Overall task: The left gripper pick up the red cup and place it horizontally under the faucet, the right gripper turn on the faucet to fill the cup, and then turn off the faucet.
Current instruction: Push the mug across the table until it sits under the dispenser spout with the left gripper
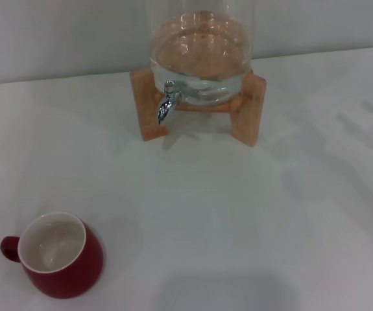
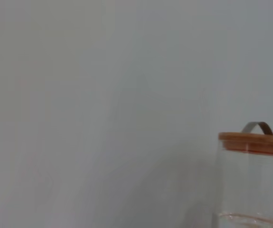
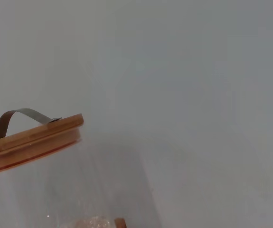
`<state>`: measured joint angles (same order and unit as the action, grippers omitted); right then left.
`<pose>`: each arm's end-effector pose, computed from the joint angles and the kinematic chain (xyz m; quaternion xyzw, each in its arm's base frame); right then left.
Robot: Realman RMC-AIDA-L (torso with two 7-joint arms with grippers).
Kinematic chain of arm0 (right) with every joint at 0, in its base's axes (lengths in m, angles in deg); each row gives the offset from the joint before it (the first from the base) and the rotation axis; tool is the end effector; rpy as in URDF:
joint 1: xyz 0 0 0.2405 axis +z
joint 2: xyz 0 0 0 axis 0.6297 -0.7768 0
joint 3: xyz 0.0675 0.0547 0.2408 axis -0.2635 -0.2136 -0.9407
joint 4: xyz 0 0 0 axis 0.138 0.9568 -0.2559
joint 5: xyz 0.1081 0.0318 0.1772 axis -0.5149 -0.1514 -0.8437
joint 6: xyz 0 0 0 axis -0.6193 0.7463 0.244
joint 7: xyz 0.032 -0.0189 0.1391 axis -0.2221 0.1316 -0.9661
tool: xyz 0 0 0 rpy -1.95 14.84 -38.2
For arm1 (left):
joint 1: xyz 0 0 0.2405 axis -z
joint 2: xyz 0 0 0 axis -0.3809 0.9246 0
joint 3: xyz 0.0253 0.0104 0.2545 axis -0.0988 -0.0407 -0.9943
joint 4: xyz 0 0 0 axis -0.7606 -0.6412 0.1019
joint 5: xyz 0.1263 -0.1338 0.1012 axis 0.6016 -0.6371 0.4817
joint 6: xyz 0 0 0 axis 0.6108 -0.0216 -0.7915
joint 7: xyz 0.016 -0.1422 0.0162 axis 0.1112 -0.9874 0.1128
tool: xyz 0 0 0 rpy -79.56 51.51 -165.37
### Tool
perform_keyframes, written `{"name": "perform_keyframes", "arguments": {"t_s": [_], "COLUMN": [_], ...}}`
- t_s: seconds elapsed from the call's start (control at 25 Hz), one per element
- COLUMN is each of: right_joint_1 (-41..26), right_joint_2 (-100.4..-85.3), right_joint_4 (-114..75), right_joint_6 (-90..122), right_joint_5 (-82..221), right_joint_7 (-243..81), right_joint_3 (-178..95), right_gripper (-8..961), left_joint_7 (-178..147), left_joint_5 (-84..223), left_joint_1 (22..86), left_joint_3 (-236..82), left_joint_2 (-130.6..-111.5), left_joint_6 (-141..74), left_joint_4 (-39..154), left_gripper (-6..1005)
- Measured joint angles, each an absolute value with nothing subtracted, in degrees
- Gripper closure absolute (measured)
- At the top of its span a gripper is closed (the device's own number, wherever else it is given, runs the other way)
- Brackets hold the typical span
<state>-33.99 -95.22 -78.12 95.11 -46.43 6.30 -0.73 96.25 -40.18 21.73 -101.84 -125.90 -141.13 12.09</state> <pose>0.3194 0.2976 0.1475 -0.7663 0.3235 0.3595 0.4230 -0.3518 0.1918 0.1109 -0.7844 -0.2250 -0.3951 0.4220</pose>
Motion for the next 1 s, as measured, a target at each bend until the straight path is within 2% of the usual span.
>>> {"name": "perform_keyframes", "arguments": {"t_s": [0.52,1.0], "right_joint_1": [-33.8,-33.8], "right_joint_2": [-95.22,-95.21], "right_joint_4": [-78.1,-77.5], "right_joint_6": [94.9,95.1], "right_joint_5": [-46.4,-46.4], "right_joint_7": [6.3,6.3], "right_joint_3": [-1.4,-2.1], "right_gripper": [173,172], "left_joint_7": [122.2,124.8], "left_joint_5": [-42.0,-39.6], "left_joint_1": [23.0,25.7], "left_joint_3": [-94.8,-94.5], "left_joint_2": [-125.49,-125.50], "left_joint_6": [-140.4,-138.5], "left_joint_4": [35.8,41.6], "left_gripper": [179,181]}}
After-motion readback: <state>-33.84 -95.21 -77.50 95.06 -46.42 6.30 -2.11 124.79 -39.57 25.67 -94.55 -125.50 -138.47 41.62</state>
